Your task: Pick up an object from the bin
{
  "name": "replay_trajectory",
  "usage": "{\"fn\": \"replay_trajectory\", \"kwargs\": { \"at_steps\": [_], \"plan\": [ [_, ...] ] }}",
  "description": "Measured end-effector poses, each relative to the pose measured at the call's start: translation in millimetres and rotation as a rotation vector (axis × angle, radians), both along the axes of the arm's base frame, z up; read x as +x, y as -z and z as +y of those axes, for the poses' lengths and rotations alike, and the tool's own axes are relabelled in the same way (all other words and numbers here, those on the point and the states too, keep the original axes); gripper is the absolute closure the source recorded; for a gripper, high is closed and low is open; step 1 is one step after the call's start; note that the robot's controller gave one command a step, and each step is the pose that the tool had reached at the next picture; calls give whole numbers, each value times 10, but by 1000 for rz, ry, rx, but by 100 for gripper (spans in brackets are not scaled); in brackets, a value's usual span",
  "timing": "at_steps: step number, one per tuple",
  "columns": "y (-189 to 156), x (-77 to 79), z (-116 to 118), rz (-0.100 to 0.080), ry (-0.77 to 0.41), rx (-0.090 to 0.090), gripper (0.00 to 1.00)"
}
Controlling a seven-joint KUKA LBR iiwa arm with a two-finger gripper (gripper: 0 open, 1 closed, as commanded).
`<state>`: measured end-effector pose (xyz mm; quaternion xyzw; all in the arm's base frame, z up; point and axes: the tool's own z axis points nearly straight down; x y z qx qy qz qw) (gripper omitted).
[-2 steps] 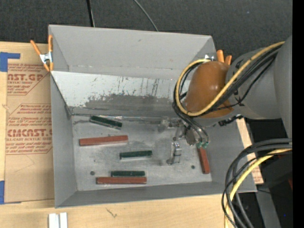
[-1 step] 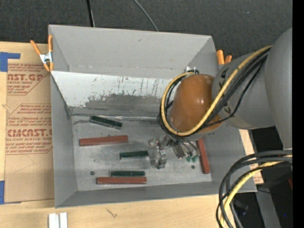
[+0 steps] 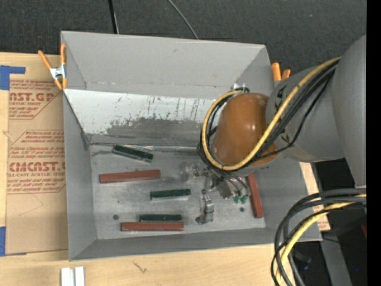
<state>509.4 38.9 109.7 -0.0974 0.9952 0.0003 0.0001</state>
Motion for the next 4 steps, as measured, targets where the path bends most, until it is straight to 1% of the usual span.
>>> {"fn": "replay_trajectory", "kwargs": {
  "at_steps": [1,2,3,4],
  "plan": [
    [0,0,-1,0,0,0,0],
    [393,312,302,-1,421,0,100],
    [393,312,303,-1,421,1,100],
    [-994,533,272,-3,431,0,100]
  ]
}}
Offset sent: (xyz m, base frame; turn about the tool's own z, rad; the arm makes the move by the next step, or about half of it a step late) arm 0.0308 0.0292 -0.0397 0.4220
